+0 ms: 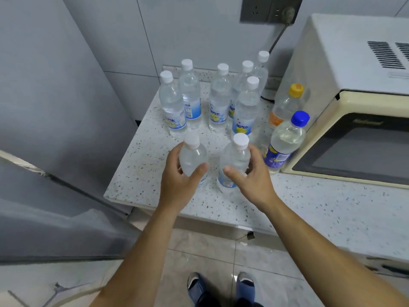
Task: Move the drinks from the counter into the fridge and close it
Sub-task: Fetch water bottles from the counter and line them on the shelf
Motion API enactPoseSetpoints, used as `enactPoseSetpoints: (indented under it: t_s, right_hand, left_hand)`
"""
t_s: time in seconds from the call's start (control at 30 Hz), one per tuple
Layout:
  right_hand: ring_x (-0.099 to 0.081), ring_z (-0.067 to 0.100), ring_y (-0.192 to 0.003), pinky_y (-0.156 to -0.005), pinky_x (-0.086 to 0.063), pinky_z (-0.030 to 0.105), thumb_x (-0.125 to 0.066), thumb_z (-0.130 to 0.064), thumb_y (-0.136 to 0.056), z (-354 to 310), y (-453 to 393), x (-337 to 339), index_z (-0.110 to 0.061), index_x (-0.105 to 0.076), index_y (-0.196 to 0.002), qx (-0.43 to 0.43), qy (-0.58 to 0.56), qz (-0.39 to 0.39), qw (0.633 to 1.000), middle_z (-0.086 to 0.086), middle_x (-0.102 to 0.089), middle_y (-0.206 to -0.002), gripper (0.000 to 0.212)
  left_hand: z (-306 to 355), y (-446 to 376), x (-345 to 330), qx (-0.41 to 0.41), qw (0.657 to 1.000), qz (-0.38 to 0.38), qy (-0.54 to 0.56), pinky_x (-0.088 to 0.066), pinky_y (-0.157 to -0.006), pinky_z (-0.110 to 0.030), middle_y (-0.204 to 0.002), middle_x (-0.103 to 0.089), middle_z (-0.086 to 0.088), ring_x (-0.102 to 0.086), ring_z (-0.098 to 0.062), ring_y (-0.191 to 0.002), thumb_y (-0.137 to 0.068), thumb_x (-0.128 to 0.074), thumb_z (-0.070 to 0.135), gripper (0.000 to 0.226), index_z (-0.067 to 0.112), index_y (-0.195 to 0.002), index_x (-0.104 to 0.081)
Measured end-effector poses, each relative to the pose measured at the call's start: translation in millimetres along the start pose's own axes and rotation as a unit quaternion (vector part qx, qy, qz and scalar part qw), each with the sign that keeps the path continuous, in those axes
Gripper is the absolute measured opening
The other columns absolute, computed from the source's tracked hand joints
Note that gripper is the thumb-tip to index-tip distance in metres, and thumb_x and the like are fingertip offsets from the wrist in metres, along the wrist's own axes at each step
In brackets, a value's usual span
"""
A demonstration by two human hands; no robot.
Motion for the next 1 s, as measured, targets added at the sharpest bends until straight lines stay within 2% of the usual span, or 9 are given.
enactPoseSetpoints:
  t_s: [0.2,0.37,0.47,0.53,0.6,0.67,0.73,0.8,1.0]
  right_hand:
    - [-0.055,-0.01,-0.111,-0.085,-0.047,0.009,-0.089,-0.039,-0.067,42,13,-5,-0.041,-0.041,-0.128,-0.059,0.037,0.039,0.997,-0.035,-0.055,-0.118,0.077]
    - [-0.061,-0.005,-0.104,-0.086,-0.052,0.019,-0.09,-0.029,-0.068,51,16,-5,-0.031,-0.051,-0.123,-0.086,-0.007,0.067,0.994,-0.017,-0.063,-0.118,0.068]
    - [-0.064,-0.003,-0.099,-0.083,-0.054,0.017,-0.088,-0.02,-0.072,50,27,0,-0.029,-0.057,-0.119,-0.092,-0.046,0.078,0.992,-0.013,-0.068,-0.112,0.057]
    - [-0.068,0.003,-0.099,-0.086,-0.056,0.024,-0.085,-0.019,-0.077,53,41,2,-0.027,-0.061,-0.116,-0.104,-0.075,0.066,0.99,-0.01,-0.072,-0.108,0.047]
    - [-0.071,0.014,-0.102,-0.086,-0.058,0.031,-0.081,-0.021,-0.081,60,59,4,-0.027,-0.064,-0.115,-0.125,-0.109,0.037,0.986,-0.006,-0.074,-0.107,0.038]
    - [-0.071,0.024,-0.104,-0.084,-0.059,0.035,-0.077,-0.025,-0.081,67,79,3,-0.024,-0.063,-0.118,-0.159,-0.168,-0.006,0.973,0.002,-0.074,-0.11,0.039]
    - [-0.072,0.028,-0.1,-0.08,-0.059,0.035,-0.072,-0.028,-0.079,74,101,1,-0.017,-0.06,-0.125,-0.208,-0.242,-0.048,0.947,0.011,-0.073,-0.113,0.049]
    - [-0.073,0.027,-0.093,-0.075,-0.059,0.035,-0.07,-0.034,-0.078,79,126,-2,-0.011,-0.06,-0.127,-0.258,-0.291,-0.081,0.918,0.016,-0.073,-0.11,0.055]
    - [-0.075,0.027,-0.09,-0.073,-0.061,0.033,-0.056,-0.057,-0.074,101,202,-7,-0.01,-0.07,-0.114,-0.357,-0.279,-0.153,0.878,0.016,-0.075,-0.106,0.063]
  left_hand:
    - [-50,1,-21,0.044,0.999,-0.009,0.022,-0.042,-0.065,0.003,-0.108,-0.055,0.036,-0.052,0.023,-0.096,-0.065,-0.08,0.049,0.074,0.041,-0.124,-0.037]
    - [-61,5,-22,0.065,0.997,-0.011,0.043,-0.041,-0.064,0.004,-0.104,-0.053,0.047,-0.053,0.024,-0.095,-0.066,-0.077,0.052,0.058,0.061,-0.11,-0.039]
    - [-68,21,-21,0.096,0.987,-0.007,0.13,-0.052,-0.069,-0.009,-0.107,-0.069,0.026,-0.067,0.003,-0.099,-0.068,-0.073,0.058,0.048,0.048,-0.113,-0.057]
    - [-81,44,-25,0.139,0.968,-0.016,0.209,-0.059,-0.076,-0.03,-0.111,-0.074,0.002,-0.071,-0.021,-0.103,-0.071,-0.074,0.057,0.055,0.029,-0.117,-0.064]
    - [-88,69,-28,0.172,0.949,-0.025,0.264,-0.056,-0.087,-0.046,-0.116,-0.072,-0.01,-0.069,-0.031,-0.106,-0.073,-0.076,0.054,0.06,0.021,-0.122,-0.064]
    - [-93,94,-28,0.198,0.932,-0.027,0.304,-0.057,-0.086,-0.048,-0.119,-0.07,-0.014,-0.069,-0.032,-0.106,-0.081,-0.074,0.046,0.056,0.017,-0.127,-0.061]
    - [-96,120,-28,0.23,0.914,-0.012,0.334,-0.06,-0.073,-0.039,-0.112,-0.073,-0.013,-0.073,-0.027,-0.097,-0.084,-0.065,0.038,0.051,0.014,-0.128,-0.061]
    - [-102,151,-30,0.28,0.893,0.004,0.352,-0.06,-0.065,-0.036,-0.105,-0.074,-0.014,-0.074,-0.026,-0.086,-0.08,-0.061,0.045,0.06,0.008,-0.127,-0.062]
    - [-109,237,-34,0.327,0.863,0.04,0.383,-0.06,-0.069,-0.043,-0.107,-0.073,-0.023,-0.074,-0.034,-0.086,-0.076,-0.058,0.057,0.066,0.004,-0.114,-0.069]
Point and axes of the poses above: each hand's wrist, its own y-axis away from the middle knuckle, its own x-axis out of the back of the hand, z = x × y, the point moved 10 cm from there along -y, towards the middle knuckle
